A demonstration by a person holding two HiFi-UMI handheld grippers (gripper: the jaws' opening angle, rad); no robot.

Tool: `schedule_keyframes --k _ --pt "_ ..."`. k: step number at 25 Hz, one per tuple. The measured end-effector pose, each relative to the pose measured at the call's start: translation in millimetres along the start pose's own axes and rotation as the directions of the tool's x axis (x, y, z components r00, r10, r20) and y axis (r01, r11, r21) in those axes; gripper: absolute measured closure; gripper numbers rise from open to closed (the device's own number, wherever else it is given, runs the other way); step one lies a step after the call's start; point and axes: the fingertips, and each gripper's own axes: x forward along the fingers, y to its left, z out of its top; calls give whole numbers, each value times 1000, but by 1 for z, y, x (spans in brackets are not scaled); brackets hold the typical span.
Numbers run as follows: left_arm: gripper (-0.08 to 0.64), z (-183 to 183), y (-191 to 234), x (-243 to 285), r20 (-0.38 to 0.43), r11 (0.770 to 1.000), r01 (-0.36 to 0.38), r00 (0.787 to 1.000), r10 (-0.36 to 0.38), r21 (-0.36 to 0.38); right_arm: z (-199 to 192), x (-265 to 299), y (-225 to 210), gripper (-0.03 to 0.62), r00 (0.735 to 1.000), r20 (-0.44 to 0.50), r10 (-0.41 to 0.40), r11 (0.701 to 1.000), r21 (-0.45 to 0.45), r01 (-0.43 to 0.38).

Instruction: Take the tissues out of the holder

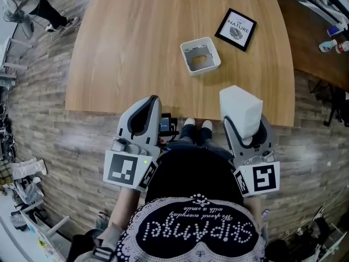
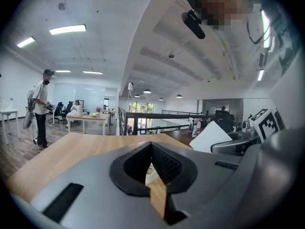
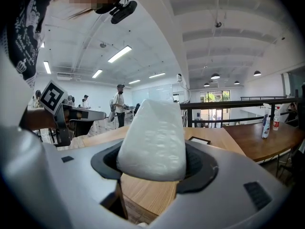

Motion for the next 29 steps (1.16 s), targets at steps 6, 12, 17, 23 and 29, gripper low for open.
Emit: schedule_keyframes --k 6,12,17,23,29 --pt "555 0 0 -1 -1 1000 -6 1000 6 -12 2 -1 -2 304 1000 -1 -3 1000 13 3" --pt "555 -2 -1 0 -2 1000 2 1000 -2 -20 1 2 -1 304 1000 -11 -1 1000 3 1" --pt "555 0 -2 3 1 1000 6 1000 -6 -23 1 4 -1 304 1000 -17 1 1000 1 -1" --pt "555 0 -2 5 -4 1000 8 1000 -9 -26 2 7 -1 304 1000 -21 3 1000 -2 -3" --pt "555 -1 -5 8 -9 1000 10 1000 -10 -28 0 7 -5 304 1000 -28 3 1000 3 -3"
